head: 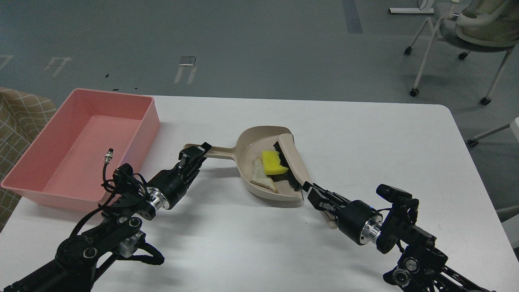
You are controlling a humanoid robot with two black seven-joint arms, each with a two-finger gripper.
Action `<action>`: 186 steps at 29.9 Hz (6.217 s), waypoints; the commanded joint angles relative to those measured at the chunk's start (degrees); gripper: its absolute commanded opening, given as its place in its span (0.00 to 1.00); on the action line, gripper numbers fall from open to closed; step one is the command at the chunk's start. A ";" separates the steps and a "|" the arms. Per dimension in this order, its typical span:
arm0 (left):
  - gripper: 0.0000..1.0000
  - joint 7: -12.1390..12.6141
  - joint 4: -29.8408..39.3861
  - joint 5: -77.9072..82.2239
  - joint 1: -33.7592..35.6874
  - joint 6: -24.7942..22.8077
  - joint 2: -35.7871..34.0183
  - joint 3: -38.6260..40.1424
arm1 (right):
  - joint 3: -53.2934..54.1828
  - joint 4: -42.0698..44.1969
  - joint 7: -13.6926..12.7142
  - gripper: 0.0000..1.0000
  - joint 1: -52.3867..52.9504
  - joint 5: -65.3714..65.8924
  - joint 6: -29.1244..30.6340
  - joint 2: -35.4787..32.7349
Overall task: Sweep and dump garbage into bin
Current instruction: 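Sweep the white stick into the dustpan with the right gripper's brush, then brush the debris deeper into the dustpan with the right gripper, then lift the brush away from the dustpan with the right gripper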
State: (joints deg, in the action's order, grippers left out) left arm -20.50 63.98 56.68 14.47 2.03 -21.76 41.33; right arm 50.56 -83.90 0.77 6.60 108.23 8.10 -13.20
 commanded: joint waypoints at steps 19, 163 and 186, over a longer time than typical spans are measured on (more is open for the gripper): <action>0.00 -0.15 0.00 -0.52 0.12 -0.01 0.22 0.59 | 9.03 -1.97 0.72 0.15 -2.82 -3.46 -0.98 -10.44; 0.00 -6.13 2.90 -0.35 -0.23 0.87 0.66 1.03 | 9.56 24.05 -0.69 0.19 23.99 -15.94 4.29 11.96; 0.00 -6.22 2.82 -0.70 -0.76 2.01 -0.04 1.30 | 11.93 9.90 -1.04 0.19 13.89 -18.84 4.47 -7.36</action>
State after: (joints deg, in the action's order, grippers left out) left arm -26.77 66.79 55.98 13.71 4.04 -21.76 42.64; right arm 61.96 -72.69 -0.36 23.24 89.42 12.57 -17.17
